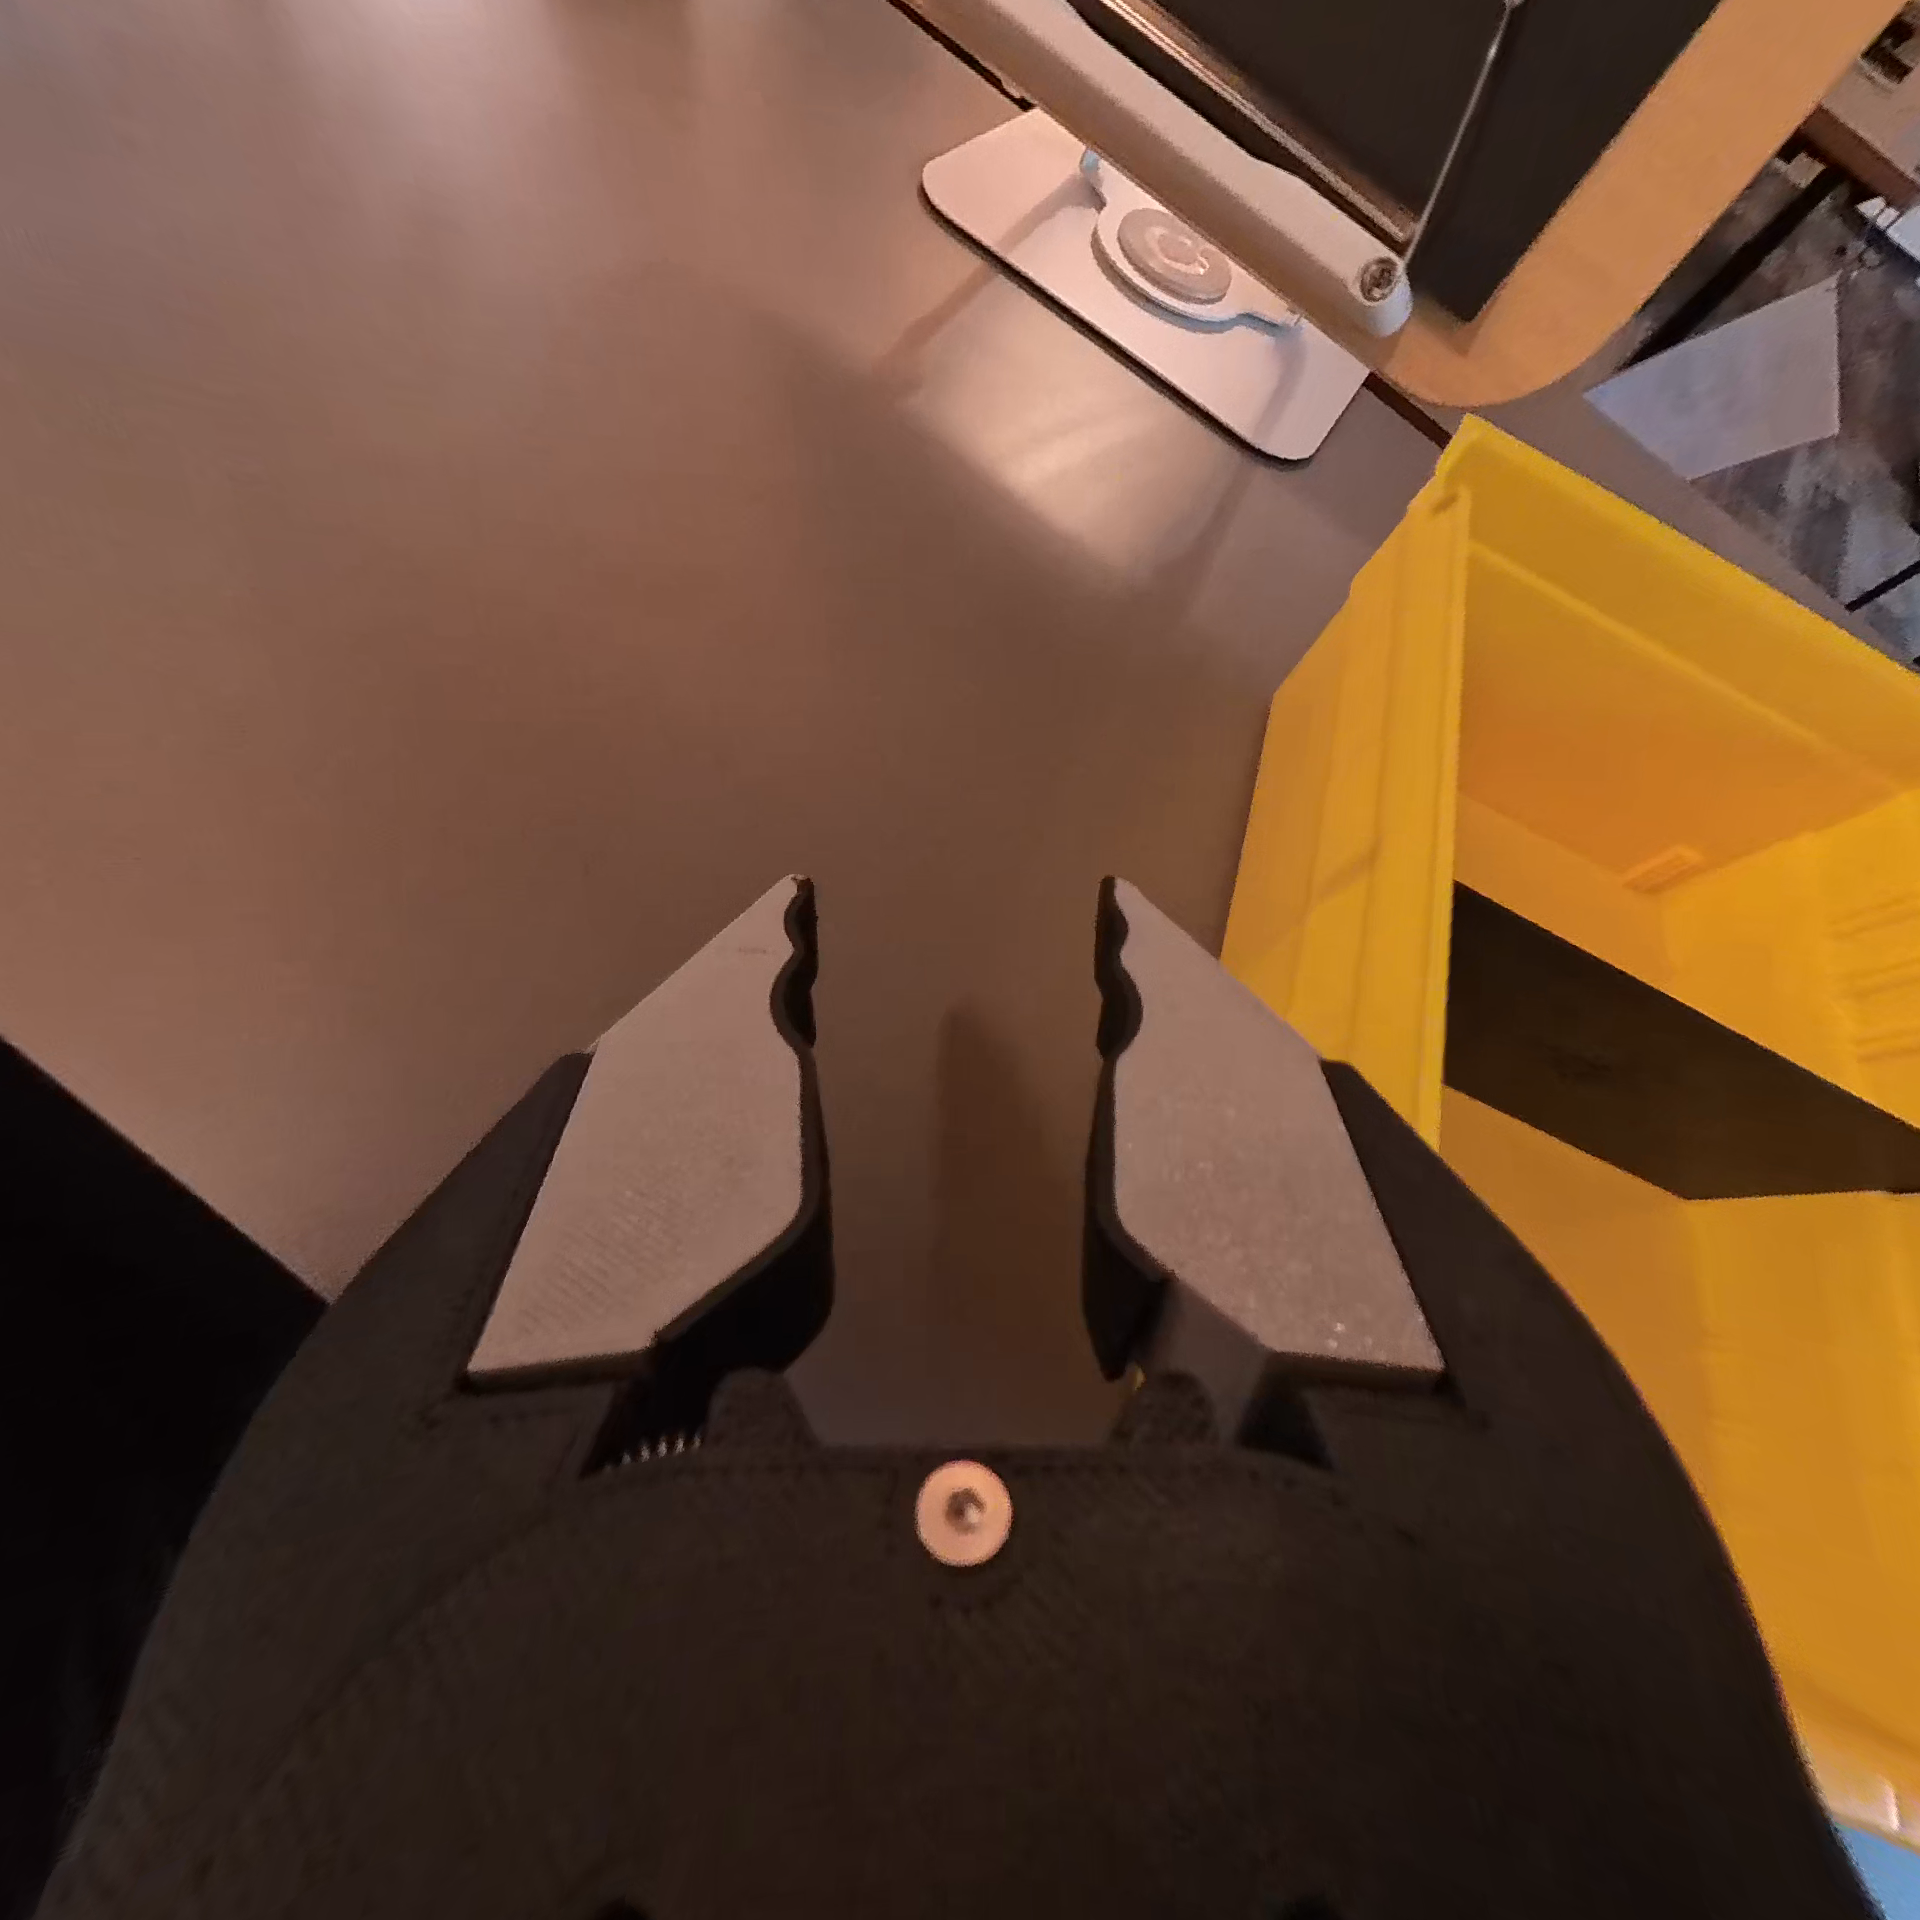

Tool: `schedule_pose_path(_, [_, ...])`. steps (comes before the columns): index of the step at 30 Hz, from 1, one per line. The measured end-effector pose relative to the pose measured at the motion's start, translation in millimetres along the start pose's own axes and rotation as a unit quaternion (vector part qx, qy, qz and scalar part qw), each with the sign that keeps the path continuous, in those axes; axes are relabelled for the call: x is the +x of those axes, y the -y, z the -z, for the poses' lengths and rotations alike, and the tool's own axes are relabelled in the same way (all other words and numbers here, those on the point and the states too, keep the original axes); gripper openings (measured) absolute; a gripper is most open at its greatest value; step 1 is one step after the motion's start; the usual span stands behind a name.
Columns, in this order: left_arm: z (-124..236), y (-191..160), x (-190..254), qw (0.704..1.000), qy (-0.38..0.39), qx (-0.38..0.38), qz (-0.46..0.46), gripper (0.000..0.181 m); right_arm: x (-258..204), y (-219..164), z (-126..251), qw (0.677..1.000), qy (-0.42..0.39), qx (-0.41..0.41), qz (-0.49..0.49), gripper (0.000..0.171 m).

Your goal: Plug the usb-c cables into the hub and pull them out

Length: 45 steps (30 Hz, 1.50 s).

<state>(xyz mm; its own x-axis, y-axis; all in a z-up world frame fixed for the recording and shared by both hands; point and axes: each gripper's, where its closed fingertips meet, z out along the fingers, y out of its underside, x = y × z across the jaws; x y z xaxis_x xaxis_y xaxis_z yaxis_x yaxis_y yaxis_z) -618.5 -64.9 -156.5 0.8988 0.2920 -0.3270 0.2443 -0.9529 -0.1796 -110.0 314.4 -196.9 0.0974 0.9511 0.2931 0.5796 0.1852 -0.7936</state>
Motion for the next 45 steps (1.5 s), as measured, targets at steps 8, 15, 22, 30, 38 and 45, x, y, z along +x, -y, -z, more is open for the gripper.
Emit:
schedule_pose_path(8, [99.9,31.9,-39.7,0.972,0.173,0.156,0.035,0.002,-20.4,12.9,7.8,0.999,0.027,0.038,0.012,0.047])
schedule_pose_path(15, [286.8,70.6,-33.8,0.818,0.400,0.414,0.003,0.001,-51.9,52.6,16.5,0.992,0.101,0.071,0.032,0.054])
schedule_pose_path(22, [472.0,77.5,-8.1,0.692,0.330,0.641,0.036,0.000,-80.7,112.2,16.5,0.978,0.158,0.132,0.026,0.054])
schedule_pose_path(30, [484.4,113.7,43.7,0.660,0.352,0.663,-0.005,0.000,-100.7,185.3,13.9,0.949,0.230,0.215,-0.025,0.055])
schedule_pose_path(38, [421.5,106.9,-86.1,0.731,0.390,0.538,0.158,0.000,-114.1,155.6,-20.3,0.966,0.202,0.159,0.015,0.056])
schedule_pose_path(45, [571.6,109.7,-92.6,0.656,0.394,0.623,0.164,0.000,-98.1,129.5,-51.9,0.975,0.189,0.120,0.000,0.056])
